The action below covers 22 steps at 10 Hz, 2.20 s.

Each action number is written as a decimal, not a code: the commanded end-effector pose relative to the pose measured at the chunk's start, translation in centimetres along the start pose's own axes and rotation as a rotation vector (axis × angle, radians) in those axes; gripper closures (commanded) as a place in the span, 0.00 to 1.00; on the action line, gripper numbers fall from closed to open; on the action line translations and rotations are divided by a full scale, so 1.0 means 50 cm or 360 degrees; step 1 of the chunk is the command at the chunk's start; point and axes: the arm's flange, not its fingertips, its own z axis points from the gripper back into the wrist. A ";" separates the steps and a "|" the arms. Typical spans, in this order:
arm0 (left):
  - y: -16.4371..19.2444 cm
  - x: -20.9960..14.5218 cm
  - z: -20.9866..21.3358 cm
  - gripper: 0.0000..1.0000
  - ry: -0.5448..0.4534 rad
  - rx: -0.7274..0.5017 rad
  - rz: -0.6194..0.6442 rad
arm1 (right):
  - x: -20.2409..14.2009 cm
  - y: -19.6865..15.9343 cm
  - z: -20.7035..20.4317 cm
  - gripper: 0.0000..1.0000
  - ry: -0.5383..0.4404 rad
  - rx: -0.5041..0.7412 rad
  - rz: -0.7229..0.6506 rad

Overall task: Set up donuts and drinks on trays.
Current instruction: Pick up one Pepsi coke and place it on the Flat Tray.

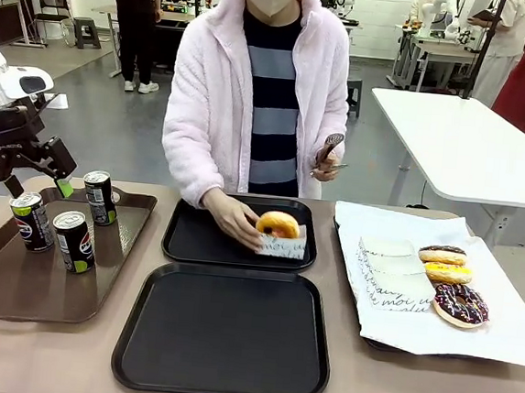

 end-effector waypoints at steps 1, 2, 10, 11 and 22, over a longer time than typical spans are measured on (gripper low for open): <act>-0.014 0.010 -0.007 0.00 0.0017 0.0004 0.0000 | -0.001 0.001 0.001 0.00 0.0005 0.0011 0.0005; -0.029 0.013 -0.015 0.00 0.0034 0.0031 -0.0003 | -0.001 0.001 0.001 0.00 0.0005 0.0011 0.0005; -0.076 0.017 -0.098 0.00 0.0049 0.0274 0.0260 | -0.001 0.001 0.001 0.00 0.0005 0.0011 0.0005; -0.076 0.013 -0.112 0.00 0.0038 0.0279 0.0251 | -0.001 0.001 0.001 0.00 0.0005 0.0011 0.0005; -0.092 0.039 -0.193 0.00 0.0067 0.0339 0.0262 | -0.001 0.001 0.001 0.00 0.0005 0.0011 0.0005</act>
